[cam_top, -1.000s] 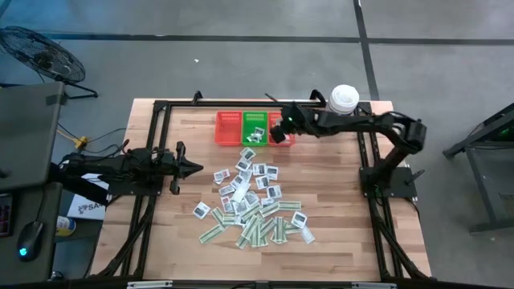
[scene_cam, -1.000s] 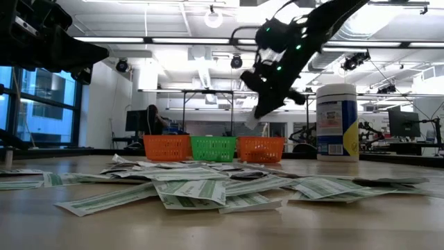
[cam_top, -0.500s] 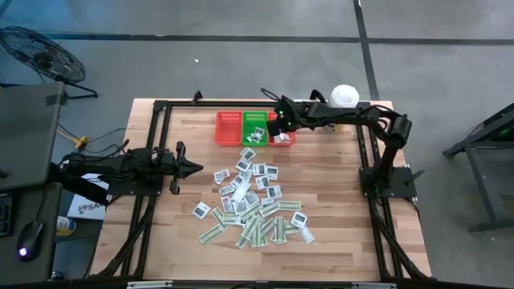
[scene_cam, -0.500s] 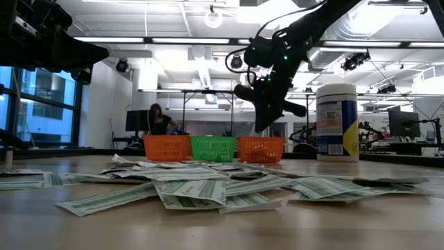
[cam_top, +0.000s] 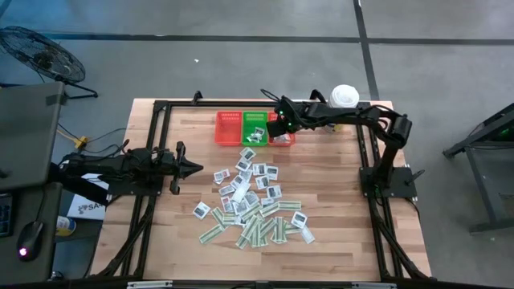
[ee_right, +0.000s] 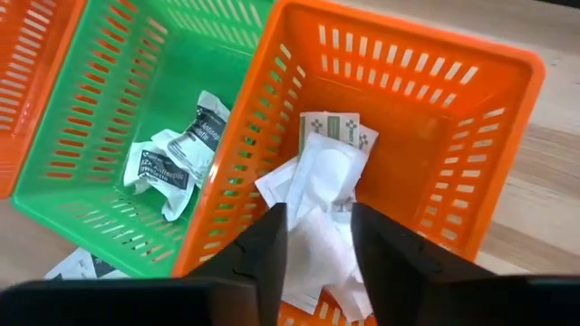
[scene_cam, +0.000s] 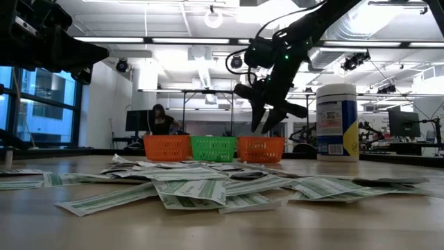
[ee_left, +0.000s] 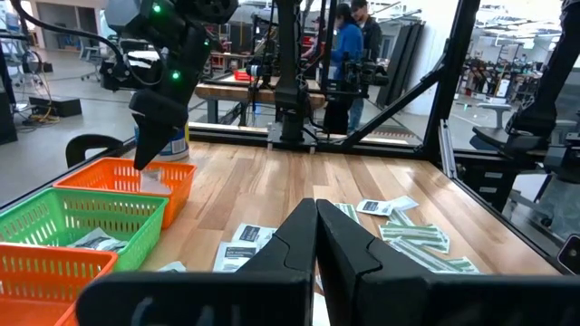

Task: Pick & Place First Aid Supplies
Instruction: Put the bandage pack into the right orange bin

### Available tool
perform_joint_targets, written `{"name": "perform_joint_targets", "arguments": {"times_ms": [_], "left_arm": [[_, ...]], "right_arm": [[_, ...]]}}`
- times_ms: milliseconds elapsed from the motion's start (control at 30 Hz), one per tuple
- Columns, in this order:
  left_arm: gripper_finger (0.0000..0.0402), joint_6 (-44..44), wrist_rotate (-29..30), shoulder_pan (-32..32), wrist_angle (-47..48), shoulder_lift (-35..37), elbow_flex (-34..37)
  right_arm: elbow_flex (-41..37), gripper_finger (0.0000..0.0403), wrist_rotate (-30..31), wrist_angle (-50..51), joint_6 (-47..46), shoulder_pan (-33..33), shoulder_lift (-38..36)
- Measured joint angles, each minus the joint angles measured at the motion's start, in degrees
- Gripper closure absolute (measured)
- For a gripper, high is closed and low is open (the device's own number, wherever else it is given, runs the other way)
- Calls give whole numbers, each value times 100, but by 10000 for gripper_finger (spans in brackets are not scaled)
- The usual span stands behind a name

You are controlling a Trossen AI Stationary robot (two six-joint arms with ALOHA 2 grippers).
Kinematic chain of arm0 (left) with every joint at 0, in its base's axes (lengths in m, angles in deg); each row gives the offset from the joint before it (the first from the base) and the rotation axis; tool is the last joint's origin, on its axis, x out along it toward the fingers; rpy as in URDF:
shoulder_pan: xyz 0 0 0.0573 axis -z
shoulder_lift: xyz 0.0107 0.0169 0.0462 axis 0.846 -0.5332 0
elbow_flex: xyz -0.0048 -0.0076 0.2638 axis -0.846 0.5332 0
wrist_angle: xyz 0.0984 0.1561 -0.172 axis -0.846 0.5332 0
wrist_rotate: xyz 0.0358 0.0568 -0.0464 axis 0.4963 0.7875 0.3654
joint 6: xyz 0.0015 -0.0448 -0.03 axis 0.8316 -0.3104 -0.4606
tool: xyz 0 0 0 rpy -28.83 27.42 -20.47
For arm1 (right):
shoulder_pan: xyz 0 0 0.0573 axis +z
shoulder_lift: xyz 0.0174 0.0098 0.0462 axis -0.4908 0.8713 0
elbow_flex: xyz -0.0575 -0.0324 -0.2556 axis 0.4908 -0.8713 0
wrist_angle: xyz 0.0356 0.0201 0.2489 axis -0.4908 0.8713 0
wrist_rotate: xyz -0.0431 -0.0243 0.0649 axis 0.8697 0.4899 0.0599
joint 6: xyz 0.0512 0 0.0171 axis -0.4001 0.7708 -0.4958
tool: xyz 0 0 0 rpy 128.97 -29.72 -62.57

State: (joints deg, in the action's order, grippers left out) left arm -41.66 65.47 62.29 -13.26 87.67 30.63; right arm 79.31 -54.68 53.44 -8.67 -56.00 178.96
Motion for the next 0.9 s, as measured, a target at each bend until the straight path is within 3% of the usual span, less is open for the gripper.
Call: {"name": "perform_joint_targets", "arguments": {"times_ms": [200,467,900], "left_arm": [[400,1,0,0,0,-2,0],[400,1,-2,2,0,-1,0],[400,2,0,1,0,0,0]], "right_arm": [[-2,226,7,7,129,33,-120],[-69,167,302,423,690,328,-815],[-1343,158,267,419,691,1416,-2231]]}}
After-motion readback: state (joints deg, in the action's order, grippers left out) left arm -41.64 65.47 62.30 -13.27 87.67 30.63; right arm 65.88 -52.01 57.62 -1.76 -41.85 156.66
